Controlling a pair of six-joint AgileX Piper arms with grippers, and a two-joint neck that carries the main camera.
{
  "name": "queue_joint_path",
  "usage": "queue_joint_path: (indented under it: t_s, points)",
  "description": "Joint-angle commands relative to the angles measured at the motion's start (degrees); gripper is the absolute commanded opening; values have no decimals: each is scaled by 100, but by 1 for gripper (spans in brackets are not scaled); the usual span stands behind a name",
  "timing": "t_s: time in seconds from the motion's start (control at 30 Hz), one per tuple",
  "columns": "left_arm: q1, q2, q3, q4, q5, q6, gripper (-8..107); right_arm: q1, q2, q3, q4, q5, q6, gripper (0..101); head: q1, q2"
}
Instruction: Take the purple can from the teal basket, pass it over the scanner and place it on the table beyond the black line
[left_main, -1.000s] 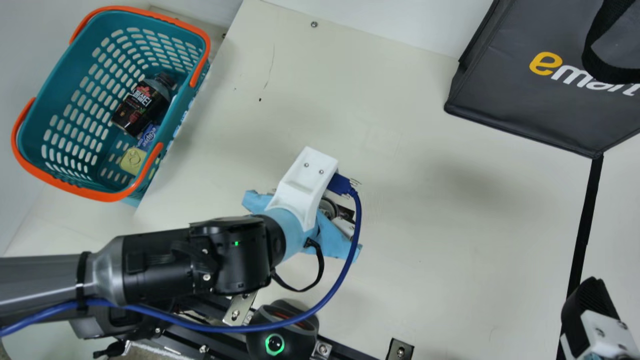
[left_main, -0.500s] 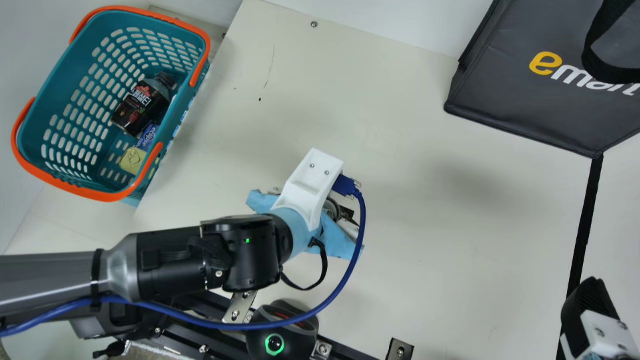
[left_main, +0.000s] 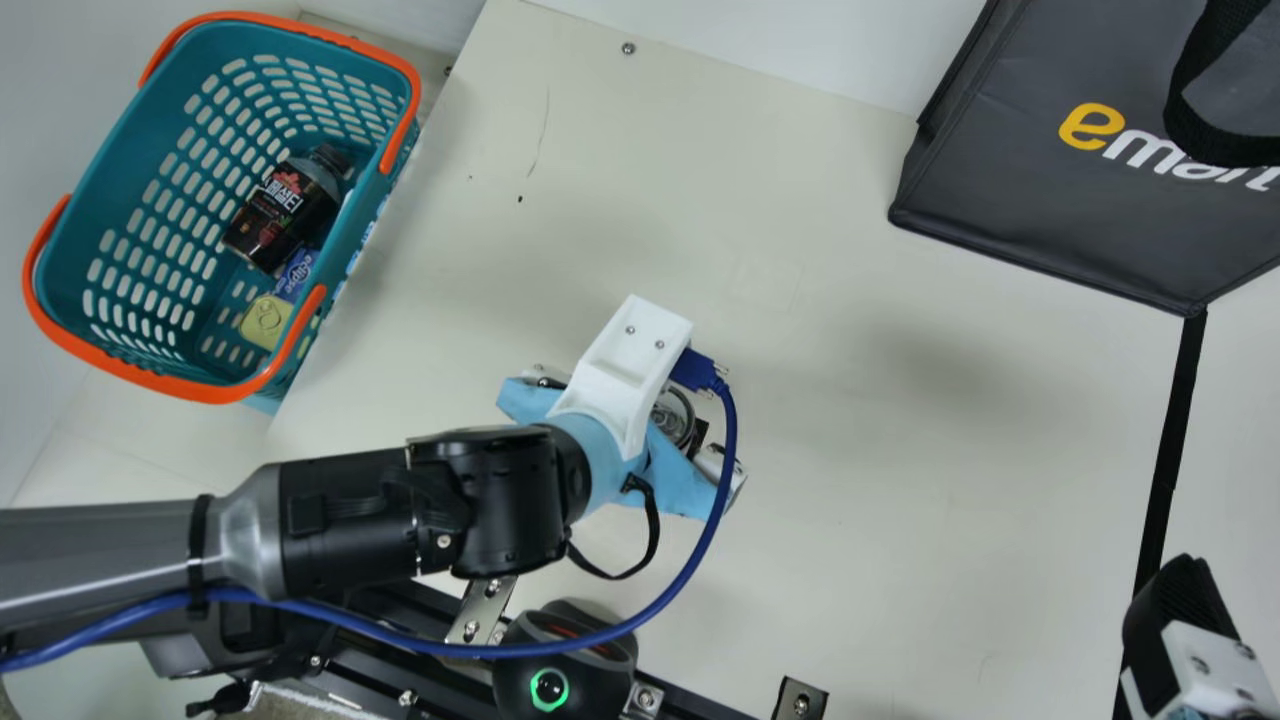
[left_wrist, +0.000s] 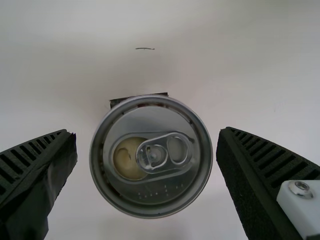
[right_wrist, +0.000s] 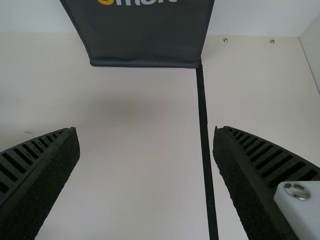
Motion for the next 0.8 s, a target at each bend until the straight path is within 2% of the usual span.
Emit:
queue_joint_path:
  t_s: [0.0,0.4,0.6,0.77]
  points:
    - [-25,-28,38,-34,24,94,90,0,0,0,0,0,0,95,-166,14]
    - [-22,-802,769,-402,217,1046,90,0,0,0,0,0,0,95,-166,14]
    - [308,-1510,1108,-553,443,1566,90,0,0,0,0,0,0,95,-166,14]
    - [749,-2089,1171,-644,760,2034,90,0,0,0,0,0,0,95,-166,14]
